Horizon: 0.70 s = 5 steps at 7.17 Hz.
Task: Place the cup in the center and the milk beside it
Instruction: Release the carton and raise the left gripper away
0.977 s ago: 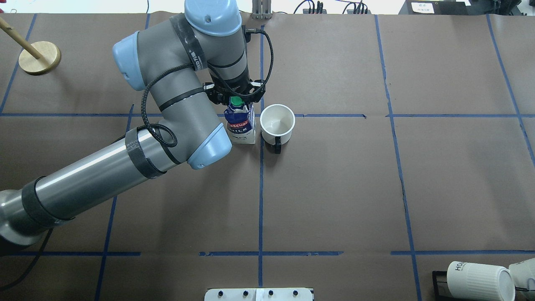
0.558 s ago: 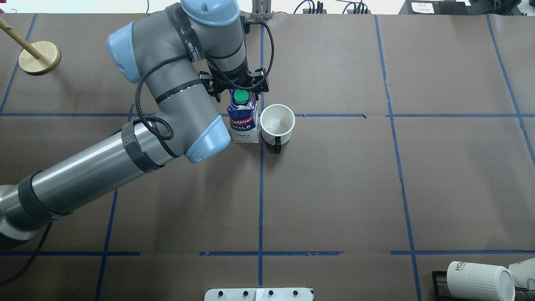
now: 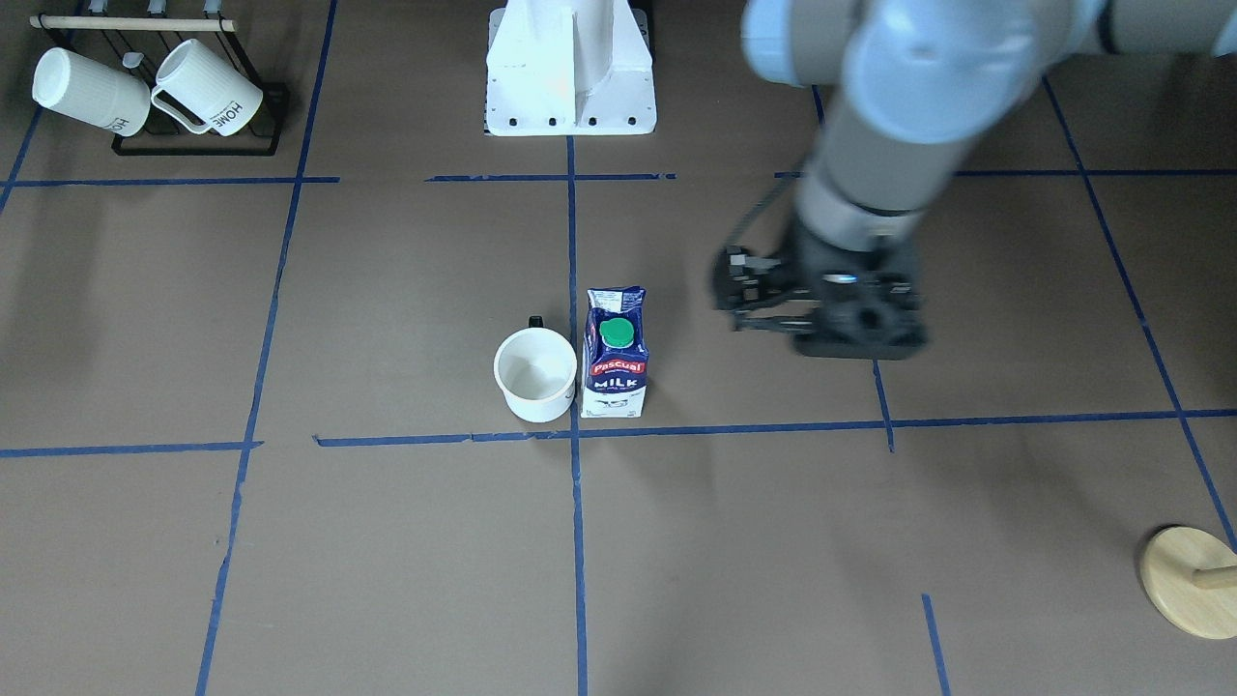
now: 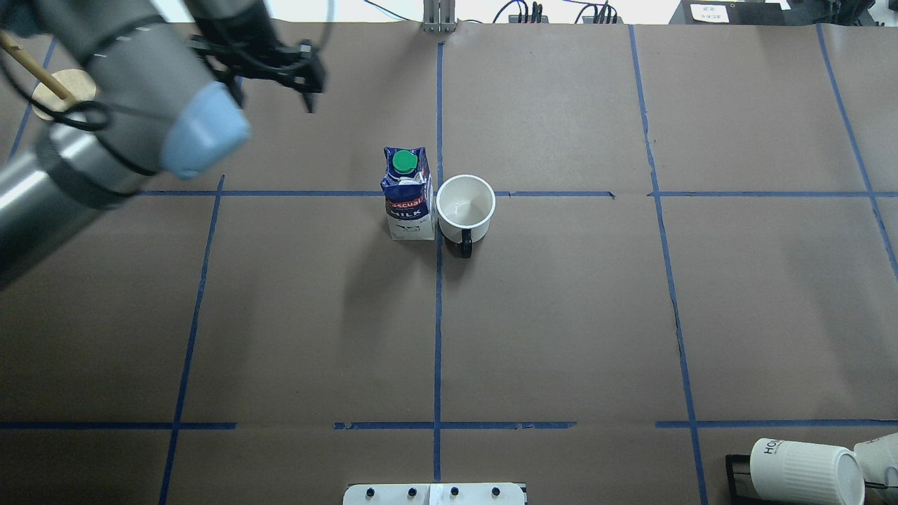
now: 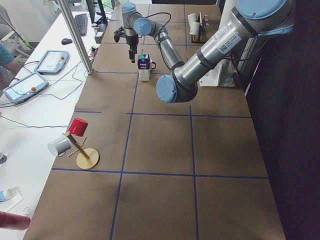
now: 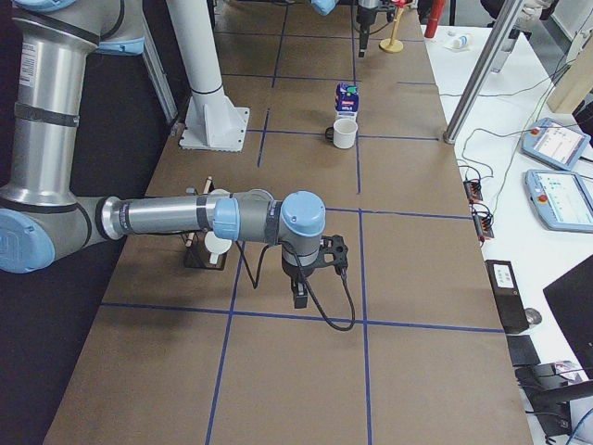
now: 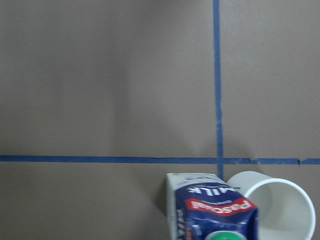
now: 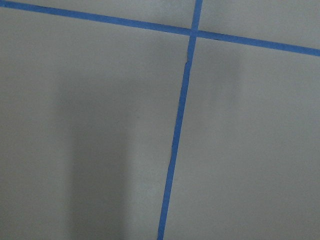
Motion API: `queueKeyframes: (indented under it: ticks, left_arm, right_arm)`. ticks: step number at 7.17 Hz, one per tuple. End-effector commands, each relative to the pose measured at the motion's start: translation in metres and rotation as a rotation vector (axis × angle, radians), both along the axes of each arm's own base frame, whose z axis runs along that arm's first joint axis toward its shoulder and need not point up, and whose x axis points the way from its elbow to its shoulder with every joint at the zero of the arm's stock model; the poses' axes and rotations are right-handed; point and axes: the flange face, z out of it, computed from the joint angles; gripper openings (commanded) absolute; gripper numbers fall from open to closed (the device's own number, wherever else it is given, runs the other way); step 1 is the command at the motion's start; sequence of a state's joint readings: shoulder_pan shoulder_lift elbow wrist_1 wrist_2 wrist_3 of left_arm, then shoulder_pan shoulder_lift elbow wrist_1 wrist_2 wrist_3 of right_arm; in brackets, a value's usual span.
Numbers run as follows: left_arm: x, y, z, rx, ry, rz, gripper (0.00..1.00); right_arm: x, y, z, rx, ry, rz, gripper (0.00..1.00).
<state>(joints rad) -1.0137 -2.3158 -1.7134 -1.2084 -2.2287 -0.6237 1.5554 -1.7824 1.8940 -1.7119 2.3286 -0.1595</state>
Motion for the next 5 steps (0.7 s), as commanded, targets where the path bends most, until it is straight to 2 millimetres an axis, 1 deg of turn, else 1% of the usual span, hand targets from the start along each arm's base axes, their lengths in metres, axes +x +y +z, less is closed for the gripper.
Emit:
queueKeyframes:
  ticks: [1, 2, 3, 4, 5]
  left_arm:
    - [-0.107, 0.016, 0.115, 0.12, -0.046, 0.123, 1.0]
    - [-0.168, 0.031, 0.19, 0.157, -0.083, 0.187, 1.0]
    - [-0.216, 0.054, 0.255, 0.126, -0.106, 0.19, 1.0]
    - [-0.245, 0.086, 0.321, 0.132, -0.112, 0.187, 1.0]
    - [-0.259, 0.116, 0.368, 0.152, -0.11, 0.168, 1.0]
  right_arm:
    - [0.0, 0.0, 0.001, -0.001, 0.0, 0.0, 1.0]
    - [0.0, 0.001, 0.002, -0.004, 0.0, 0.0, 1.0]
    - [0.0, 0.001, 0.002, -0.004, 0.0, 0.0, 1.0]
    - [0.0, 0.001, 0.002, -0.004, 0.0, 0.0, 1.0]
    - [0.0, 0.001, 0.004, -0.008, 0.0, -0.001, 1.0]
